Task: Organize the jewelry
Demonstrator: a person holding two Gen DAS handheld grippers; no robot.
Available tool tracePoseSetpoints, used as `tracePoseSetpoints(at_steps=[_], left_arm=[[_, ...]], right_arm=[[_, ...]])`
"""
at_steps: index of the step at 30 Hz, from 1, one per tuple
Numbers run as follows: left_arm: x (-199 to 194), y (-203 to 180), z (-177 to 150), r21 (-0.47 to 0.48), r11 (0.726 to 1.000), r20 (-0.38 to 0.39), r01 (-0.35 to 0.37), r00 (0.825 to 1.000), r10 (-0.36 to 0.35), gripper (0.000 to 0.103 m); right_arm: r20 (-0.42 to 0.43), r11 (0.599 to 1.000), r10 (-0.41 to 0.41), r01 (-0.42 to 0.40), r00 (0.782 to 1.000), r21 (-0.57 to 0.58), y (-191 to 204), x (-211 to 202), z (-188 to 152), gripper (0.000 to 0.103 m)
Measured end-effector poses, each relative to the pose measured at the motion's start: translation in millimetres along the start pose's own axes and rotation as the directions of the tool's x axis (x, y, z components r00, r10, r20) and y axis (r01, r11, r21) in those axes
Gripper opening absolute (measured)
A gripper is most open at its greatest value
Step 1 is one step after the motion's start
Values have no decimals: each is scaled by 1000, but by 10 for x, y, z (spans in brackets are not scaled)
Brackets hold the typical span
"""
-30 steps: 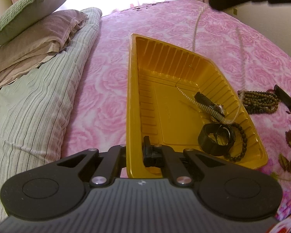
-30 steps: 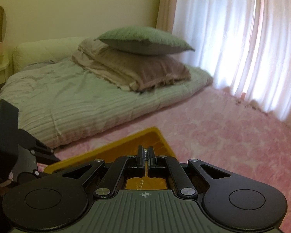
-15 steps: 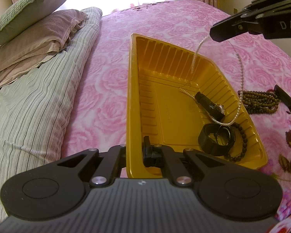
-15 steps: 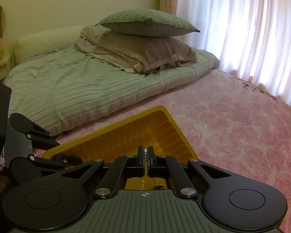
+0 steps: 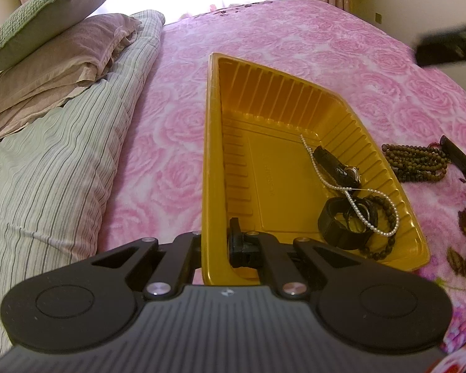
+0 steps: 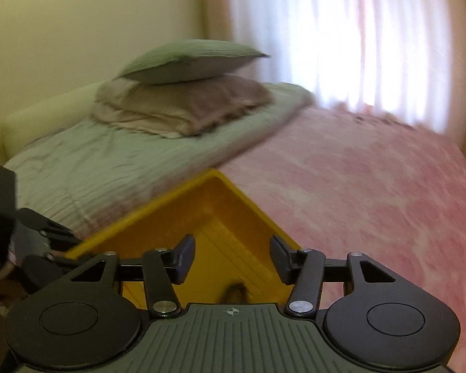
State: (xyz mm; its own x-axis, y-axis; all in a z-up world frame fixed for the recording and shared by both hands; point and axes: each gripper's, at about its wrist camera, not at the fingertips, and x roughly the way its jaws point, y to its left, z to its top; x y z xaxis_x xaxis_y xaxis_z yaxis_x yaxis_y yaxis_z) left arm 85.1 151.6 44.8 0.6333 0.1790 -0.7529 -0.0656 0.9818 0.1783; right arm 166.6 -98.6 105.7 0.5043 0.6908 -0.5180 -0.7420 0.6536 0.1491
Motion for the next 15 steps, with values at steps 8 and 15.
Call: tracePoseSetpoints(at_steps=[8, 15], left_arm=[[-3, -10, -9, 0, 1000, 3, -4, 1000, 4, 3], [-16, -24, -18, 1, 1000, 5, -8, 1000, 8, 3]], right_arm=[[-60, 935, -266, 272, 962, 229, -682, -490, -815, 55], [-134, 883, -371, 394, 919, 254, -810, -597, -1289, 55]])
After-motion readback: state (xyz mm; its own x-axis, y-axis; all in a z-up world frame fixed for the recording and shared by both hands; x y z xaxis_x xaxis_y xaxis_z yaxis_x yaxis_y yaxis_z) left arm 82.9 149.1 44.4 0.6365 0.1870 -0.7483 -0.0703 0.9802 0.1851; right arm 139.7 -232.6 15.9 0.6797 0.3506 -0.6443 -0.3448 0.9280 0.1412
